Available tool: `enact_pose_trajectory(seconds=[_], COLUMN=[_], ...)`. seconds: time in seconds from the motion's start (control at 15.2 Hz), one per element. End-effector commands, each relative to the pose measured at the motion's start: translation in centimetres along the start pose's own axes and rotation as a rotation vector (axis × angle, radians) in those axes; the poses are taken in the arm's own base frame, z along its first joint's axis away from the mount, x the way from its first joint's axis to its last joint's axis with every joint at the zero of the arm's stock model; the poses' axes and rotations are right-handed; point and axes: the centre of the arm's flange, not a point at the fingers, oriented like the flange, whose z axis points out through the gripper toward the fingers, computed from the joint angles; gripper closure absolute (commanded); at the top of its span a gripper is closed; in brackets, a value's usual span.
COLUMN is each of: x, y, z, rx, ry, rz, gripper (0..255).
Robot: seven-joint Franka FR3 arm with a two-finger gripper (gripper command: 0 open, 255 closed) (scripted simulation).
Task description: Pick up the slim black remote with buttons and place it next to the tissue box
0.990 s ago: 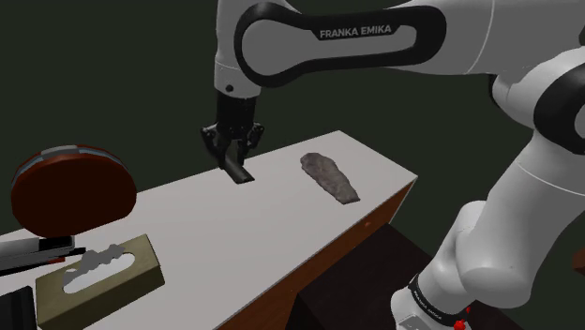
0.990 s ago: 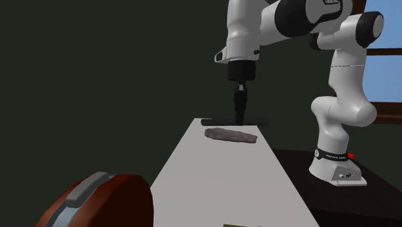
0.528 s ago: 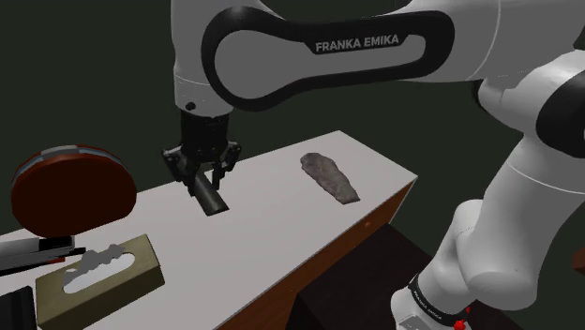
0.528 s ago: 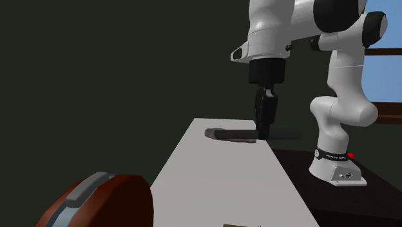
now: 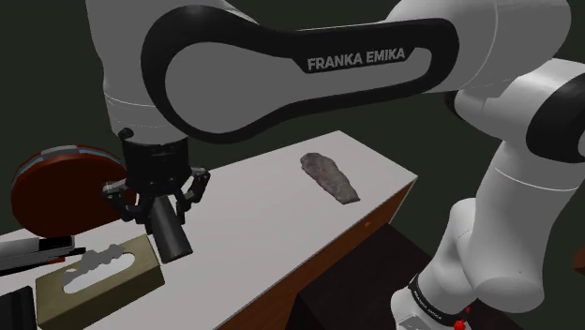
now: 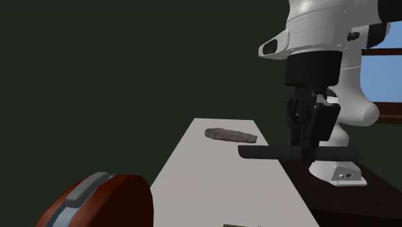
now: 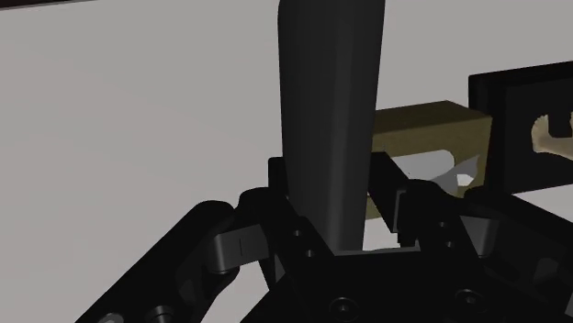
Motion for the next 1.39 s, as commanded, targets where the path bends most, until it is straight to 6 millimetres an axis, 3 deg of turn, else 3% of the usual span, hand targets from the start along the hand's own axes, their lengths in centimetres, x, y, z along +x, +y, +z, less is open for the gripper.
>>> enact_pose_trajectory(seconds=[0.0,1.32], x=[-1.4,-1.3], y=[-2.2,-1.3], z=[0.5,11.0], rx=[0.001,0.001], ry=[0.000,0.000], rz=[0.001,0.001], gripper=[255,255])
